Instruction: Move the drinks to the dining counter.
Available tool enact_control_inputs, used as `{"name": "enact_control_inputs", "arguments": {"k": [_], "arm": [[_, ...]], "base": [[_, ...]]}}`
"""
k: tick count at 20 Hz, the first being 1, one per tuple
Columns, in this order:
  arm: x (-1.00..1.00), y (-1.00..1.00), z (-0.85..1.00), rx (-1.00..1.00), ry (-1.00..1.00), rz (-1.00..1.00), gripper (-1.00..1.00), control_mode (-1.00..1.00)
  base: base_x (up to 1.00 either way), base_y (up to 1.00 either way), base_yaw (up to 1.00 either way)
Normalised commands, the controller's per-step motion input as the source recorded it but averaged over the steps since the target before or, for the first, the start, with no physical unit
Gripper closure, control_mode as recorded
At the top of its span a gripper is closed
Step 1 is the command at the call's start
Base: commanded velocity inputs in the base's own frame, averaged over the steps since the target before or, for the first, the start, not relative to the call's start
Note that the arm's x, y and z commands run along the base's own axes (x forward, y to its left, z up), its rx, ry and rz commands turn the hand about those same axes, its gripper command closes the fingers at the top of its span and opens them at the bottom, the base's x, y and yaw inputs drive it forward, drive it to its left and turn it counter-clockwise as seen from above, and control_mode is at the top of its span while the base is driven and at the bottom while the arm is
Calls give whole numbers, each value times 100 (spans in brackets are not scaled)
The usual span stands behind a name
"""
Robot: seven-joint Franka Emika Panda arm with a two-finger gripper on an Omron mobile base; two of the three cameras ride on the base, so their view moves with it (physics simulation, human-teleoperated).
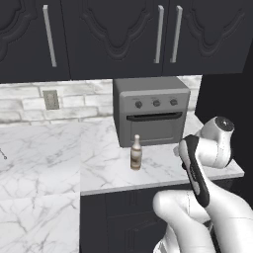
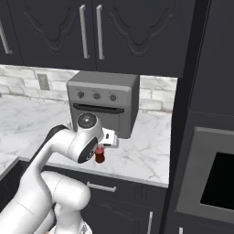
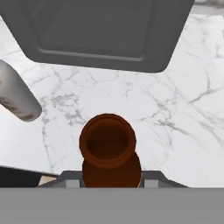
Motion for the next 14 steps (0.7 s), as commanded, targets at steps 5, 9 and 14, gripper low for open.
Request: {"name": "enact_control_inputs", "arguments": {"k": [5, 9, 14], "arm": [[-41, 0, 42, 0, -8, 0, 100, -100], [-11, 0, 3, 0, -1, 0, 100, -100], [0, 0, 0, 0, 0, 0, 100, -100]], "base": [[0, 0, 0], [0, 0, 0], [0, 0, 0]]}}
